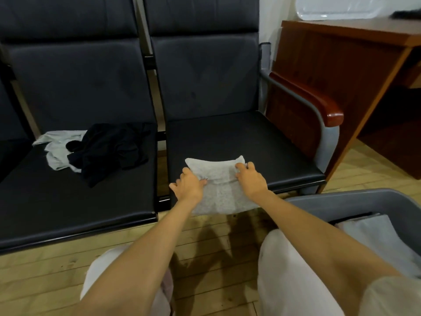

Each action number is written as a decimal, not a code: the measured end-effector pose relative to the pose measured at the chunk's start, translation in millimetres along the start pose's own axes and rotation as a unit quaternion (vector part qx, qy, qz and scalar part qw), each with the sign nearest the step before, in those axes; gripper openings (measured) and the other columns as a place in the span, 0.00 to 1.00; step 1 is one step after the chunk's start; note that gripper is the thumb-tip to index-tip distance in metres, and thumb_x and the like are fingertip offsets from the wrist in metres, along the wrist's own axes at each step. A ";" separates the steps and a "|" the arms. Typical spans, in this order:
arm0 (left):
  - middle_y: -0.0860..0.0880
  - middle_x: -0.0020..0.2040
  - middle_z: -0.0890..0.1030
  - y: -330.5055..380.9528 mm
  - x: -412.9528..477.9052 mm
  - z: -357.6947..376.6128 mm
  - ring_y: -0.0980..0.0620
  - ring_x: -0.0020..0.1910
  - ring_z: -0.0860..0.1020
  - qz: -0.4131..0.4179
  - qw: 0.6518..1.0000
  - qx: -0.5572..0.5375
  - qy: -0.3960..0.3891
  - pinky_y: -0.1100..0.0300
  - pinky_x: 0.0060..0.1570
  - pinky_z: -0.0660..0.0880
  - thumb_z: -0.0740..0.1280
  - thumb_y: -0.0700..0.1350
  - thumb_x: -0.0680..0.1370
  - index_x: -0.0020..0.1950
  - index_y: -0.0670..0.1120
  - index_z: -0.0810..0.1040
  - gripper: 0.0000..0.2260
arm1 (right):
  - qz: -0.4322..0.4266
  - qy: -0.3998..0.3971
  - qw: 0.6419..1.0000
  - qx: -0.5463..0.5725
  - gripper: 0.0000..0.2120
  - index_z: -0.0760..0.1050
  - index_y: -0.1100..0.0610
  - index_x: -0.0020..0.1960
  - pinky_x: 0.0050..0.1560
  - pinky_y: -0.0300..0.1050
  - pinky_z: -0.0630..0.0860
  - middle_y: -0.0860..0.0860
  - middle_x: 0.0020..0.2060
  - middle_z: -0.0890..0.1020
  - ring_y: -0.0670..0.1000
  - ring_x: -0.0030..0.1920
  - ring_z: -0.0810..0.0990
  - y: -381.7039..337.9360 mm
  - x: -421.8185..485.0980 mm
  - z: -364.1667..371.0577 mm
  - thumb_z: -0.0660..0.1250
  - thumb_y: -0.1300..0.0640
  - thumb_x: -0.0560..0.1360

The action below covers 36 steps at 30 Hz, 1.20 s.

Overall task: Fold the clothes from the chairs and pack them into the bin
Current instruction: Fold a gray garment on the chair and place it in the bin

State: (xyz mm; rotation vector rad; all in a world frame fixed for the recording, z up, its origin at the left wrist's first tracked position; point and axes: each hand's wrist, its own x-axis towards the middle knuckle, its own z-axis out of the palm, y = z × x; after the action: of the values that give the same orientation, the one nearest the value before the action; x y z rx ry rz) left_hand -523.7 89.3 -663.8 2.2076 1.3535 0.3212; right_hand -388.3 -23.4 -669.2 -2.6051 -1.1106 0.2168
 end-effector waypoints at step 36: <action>0.47 0.78 0.37 148.9 -102.1 362.2 0.39 0.77 0.40 0.324 0.675 0.416 -0.516 0.41 0.73 0.55 0.52 0.31 0.79 0.79 0.51 0.49 0.31 | 0.504 -0.231 0.805 0.212 0.27 0.49 0.58 0.77 0.66 0.55 0.65 0.61 0.74 0.52 0.64 0.71 0.60 303.6 -177.6 141.8 0.57 0.59 0.81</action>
State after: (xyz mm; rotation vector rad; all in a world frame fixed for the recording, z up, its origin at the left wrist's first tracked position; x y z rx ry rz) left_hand -293.9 -166.7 -877.0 2.6799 -0.0390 -1.4061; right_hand -340.7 -320.7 -899.7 -2.4659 0.3587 1.2060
